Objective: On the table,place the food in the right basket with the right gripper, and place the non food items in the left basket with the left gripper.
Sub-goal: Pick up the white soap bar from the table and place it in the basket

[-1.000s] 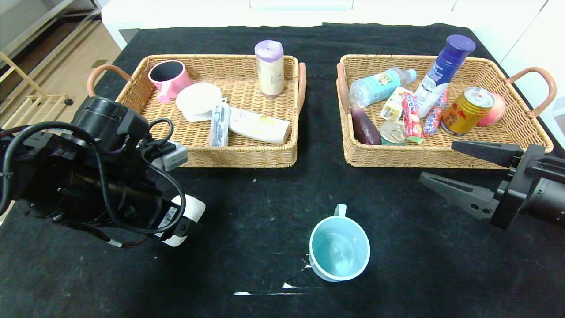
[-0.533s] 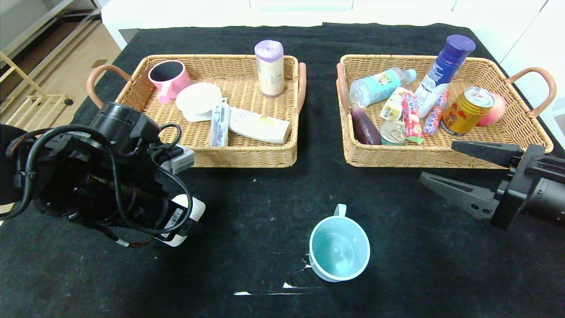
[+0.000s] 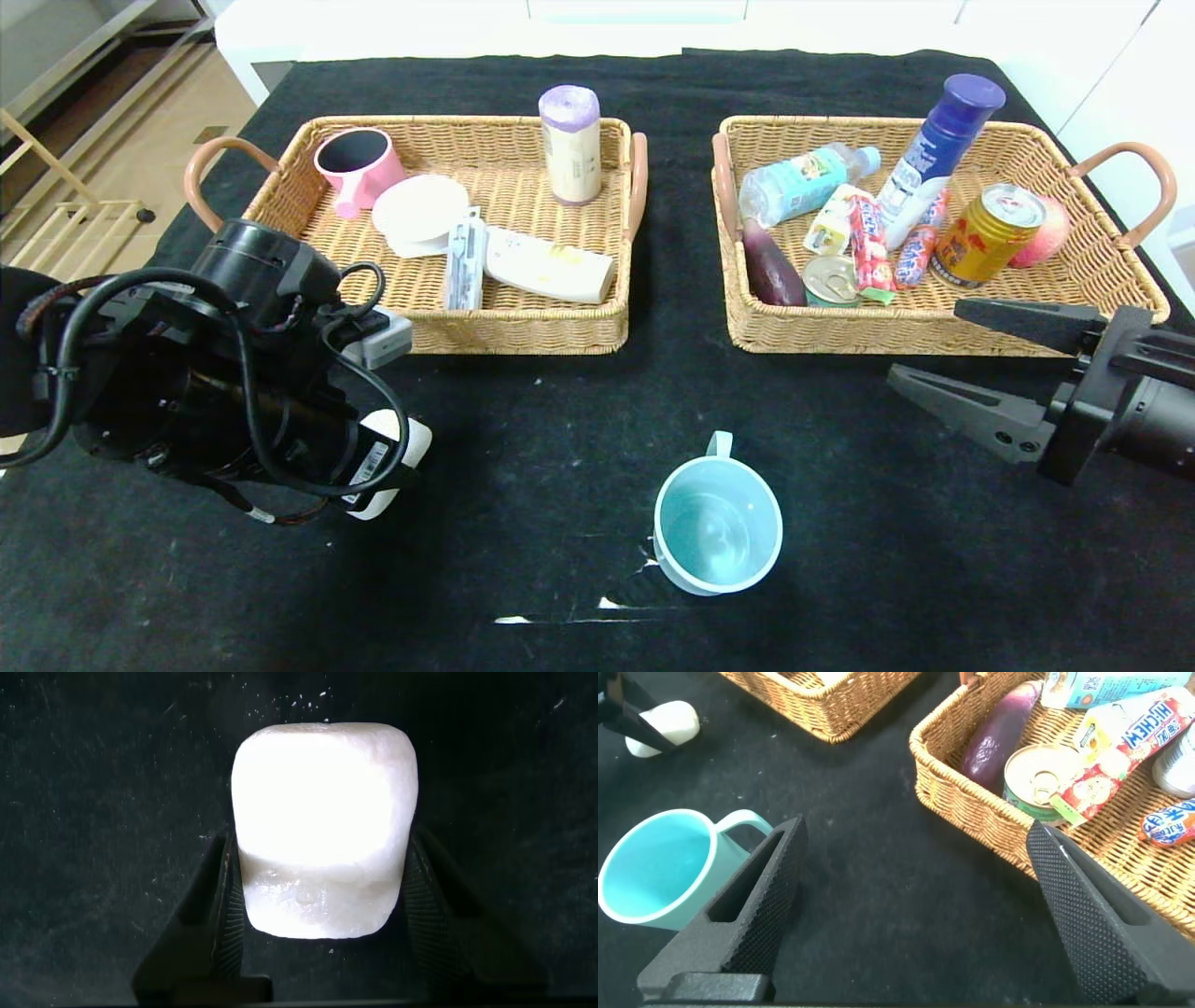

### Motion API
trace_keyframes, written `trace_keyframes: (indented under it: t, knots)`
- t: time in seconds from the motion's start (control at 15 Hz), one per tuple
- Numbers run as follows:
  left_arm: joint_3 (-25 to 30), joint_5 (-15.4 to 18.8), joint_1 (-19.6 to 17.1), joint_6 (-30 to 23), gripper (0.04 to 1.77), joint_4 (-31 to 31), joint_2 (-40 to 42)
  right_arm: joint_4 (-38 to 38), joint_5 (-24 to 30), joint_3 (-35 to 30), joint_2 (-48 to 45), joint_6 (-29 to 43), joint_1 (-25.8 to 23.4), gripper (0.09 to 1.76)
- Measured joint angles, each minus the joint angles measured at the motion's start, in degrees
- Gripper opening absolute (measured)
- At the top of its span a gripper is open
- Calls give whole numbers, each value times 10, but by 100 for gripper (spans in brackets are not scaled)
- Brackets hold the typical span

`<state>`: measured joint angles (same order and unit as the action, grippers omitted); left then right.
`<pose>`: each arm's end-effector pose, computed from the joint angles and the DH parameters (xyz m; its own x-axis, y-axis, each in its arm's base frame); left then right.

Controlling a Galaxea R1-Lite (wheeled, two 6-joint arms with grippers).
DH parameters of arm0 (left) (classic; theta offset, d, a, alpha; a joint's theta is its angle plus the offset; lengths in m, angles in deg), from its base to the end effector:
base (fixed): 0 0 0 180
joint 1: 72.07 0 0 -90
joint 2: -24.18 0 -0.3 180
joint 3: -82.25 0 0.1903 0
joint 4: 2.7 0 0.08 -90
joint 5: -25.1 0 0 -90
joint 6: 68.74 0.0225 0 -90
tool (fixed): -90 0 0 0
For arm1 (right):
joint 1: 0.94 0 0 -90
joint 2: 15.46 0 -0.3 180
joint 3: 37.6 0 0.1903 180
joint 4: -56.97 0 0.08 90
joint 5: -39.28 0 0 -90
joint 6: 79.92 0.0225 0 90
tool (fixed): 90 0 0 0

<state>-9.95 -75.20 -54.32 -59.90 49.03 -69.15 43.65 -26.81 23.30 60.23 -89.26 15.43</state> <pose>0.2578 -0.0783 0.2143 0.6203 -0.0108 -0.7843 0.3115 0.9211 0.2336 0.1993 0.0680 0.2395 0.7626 0.6464 -0.0235 -0.6418 0.7516 -0.1520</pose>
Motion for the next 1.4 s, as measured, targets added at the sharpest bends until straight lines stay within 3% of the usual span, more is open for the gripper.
trace_keyframes:
  t: [0.73,1.07,1.4]
  knots:
    - [-1,0,5,-1,101,3,1,0,0,-5,-7,-2,7,171]
    - [-15,1,25,-9,101,1,34,0,0,-7,-19,0,12,171]
    - [-76,-2,40,-18,101,-80,51,0,0,-7,-19,0,12,171]
